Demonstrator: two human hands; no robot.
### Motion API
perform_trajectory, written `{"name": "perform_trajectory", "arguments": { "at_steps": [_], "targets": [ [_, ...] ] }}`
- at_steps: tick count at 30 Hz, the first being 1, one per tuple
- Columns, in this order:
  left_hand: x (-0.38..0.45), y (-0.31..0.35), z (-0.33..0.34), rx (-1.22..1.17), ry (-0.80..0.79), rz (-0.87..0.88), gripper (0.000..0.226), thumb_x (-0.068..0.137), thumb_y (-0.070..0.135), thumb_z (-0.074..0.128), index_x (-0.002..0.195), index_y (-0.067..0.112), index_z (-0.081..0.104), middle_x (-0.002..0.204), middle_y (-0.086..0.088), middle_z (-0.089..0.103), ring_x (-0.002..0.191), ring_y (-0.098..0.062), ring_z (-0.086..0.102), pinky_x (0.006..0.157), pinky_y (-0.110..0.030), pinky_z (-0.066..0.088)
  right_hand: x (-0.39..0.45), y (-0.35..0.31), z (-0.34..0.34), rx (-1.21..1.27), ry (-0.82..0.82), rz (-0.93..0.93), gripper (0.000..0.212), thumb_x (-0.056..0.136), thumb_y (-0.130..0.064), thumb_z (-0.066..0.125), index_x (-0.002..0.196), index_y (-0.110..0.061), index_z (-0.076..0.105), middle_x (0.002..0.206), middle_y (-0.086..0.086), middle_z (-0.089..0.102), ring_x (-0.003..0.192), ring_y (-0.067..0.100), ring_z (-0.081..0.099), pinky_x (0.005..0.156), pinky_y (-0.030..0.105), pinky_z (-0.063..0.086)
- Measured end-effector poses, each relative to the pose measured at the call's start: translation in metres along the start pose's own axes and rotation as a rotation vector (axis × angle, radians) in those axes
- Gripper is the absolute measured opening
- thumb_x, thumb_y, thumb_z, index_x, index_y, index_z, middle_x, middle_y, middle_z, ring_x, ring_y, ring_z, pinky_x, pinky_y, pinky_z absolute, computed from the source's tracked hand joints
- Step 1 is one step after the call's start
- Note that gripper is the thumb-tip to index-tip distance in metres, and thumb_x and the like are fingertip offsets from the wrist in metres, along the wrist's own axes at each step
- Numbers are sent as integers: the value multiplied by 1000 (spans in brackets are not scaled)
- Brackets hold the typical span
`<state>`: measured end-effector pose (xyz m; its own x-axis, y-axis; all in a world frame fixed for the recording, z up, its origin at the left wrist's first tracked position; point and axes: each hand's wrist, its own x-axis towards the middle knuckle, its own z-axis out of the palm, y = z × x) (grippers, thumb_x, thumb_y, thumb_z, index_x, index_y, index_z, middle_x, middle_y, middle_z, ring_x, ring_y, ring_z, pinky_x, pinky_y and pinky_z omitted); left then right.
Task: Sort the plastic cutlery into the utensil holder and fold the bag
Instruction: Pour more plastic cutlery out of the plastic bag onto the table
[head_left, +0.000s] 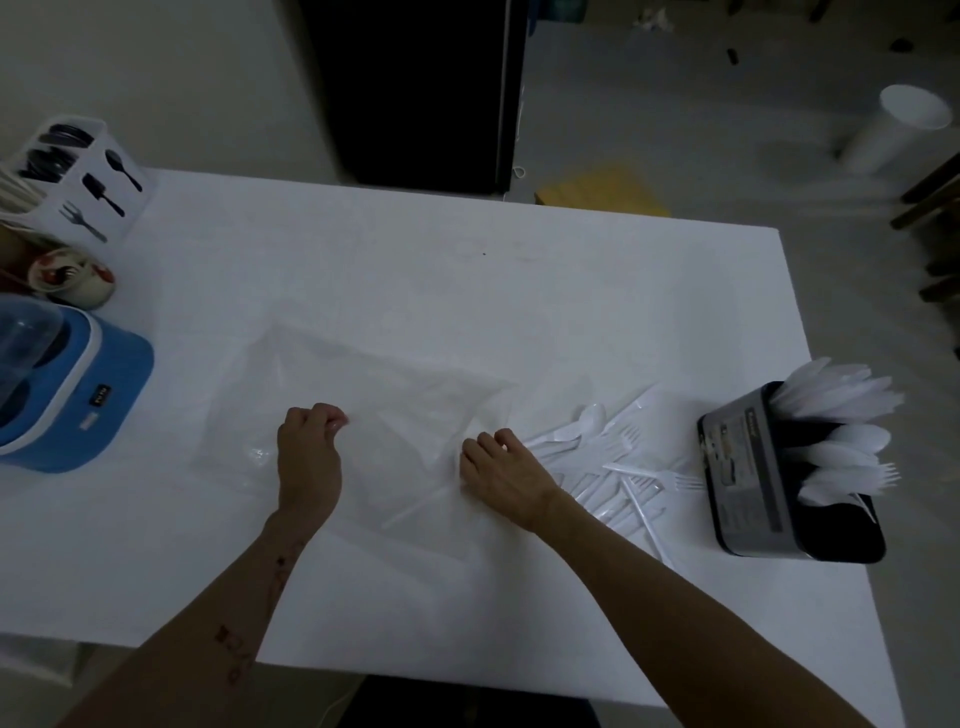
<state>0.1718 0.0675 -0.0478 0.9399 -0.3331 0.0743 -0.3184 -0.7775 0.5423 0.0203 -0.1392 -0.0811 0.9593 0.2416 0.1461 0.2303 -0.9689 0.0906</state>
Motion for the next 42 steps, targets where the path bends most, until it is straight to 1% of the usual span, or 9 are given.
{"name": "perform_trajectory", "arguments": {
  "at_steps": [5, 10, 13, 19, 23, 27, 32, 37, 42],
  "targets": [
    [-1, 1, -2, 7, 13, 23, 13, 93, 1, 54, 92, 1, 67, 91, -22, 55, 84, -38, 54, 70, -32, 37, -8, 15, -7, -12, 12, -48, 30, 83, 1, 38, 87, -14, 64, 76, 4, 60, 69, 23, 57, 81, 36, 51],
    [0, -3, -8, 26, 50, 24, 13, 92, -2, 54, 92, -1, 67, 90, -24, 55, 82, -41, 54, 68, -34, 38, -38, 43, -14, -45, 25, 66, 25, 76, 2, 49, 85, -16, 64, 78, 3, 60, 76, 25, 59, 91, 40, 42],
    [0, -5, -9, 32, 51, 14, 13, 92, -3, 54, 92, -1, 67, 90, -24, 55, 81, -42, 54, 68, -35, 39, -53, 50, -14, 8, 11, 187, 23, 66, -8, 66, 88, -15, 68, 86, 3, 65, 83, 27, 62, 99, 42, 37],
    [-3, -4, -5, 30, 38, -16, 14, 92, -3, 53, 92, 1, 67, 91, -24, 54, 82, -40, 53, 68, -36, 39, -12, 3, -24, 229, -51, 332, 27, 79, -40, 63, 94, -19, 70, 93, 1, 67, 86, 27, 62, 83, 39, 37],
    [-3, -3, -6, 45, 26, -15, 14, 93, 1, 53, 93, 1, 67, 92, -23, 54, 83, -39, 51, 68, -33, 36, 24, -27, -22, 332, -252, 518, 49, 60, -52, 84, 81, -11, 68, 81, 5, 65, 74, 28, 61, 66, 36, 46],
    [-1, -4, -7, 21, 24, -10, 14, 93, 0, 53, 93, 1, 67, 92, -23, 53, 83, -39, 52, 68, -33, 36, 31, -31, -18, 337, -166, 542, 29, 50, -21, 89, 62, -11, 65, 66, 2, 60, 63, 27, 59, 65, 33, 40],
    [-1, -5, -6, 5, 22, -29, 15, 93, -2, 52, 93, 1, 66, 93, -22, 53, 85, -38, 53, 70, -30, 34, 15, -13, -12, 369, -146, 516, 4, 74, -13, 72, 76, -14, 68, 75, 4, 65, 75, 30, 62, 71, 41, 45],
    [0, -6, -4, 2, 19, -41, 14, 93, 0, 53, 92, 3, 67, 92, -21, 54, 85, -38, 53, 71, -30, 35, 17, -9, -16, 380, -243, 442, 39, 77, -32, 76, 108, -11, 66, 109, 9, 67, 97, 34, 60, 85, 46, 44],
    [-1, -6, -5, 0, 17, -27, 15, 94, 0, 52, 93, 2, 67, 93, -21, 54, 85, -36, 52, 71, -30, 35, 27, -11, -17, 340, -309, 339, 48, 56, -35, 90, 89, -8, 68, 92, 11, 67, 83, 36, 63, 72, 44, 49]
  ]
}}
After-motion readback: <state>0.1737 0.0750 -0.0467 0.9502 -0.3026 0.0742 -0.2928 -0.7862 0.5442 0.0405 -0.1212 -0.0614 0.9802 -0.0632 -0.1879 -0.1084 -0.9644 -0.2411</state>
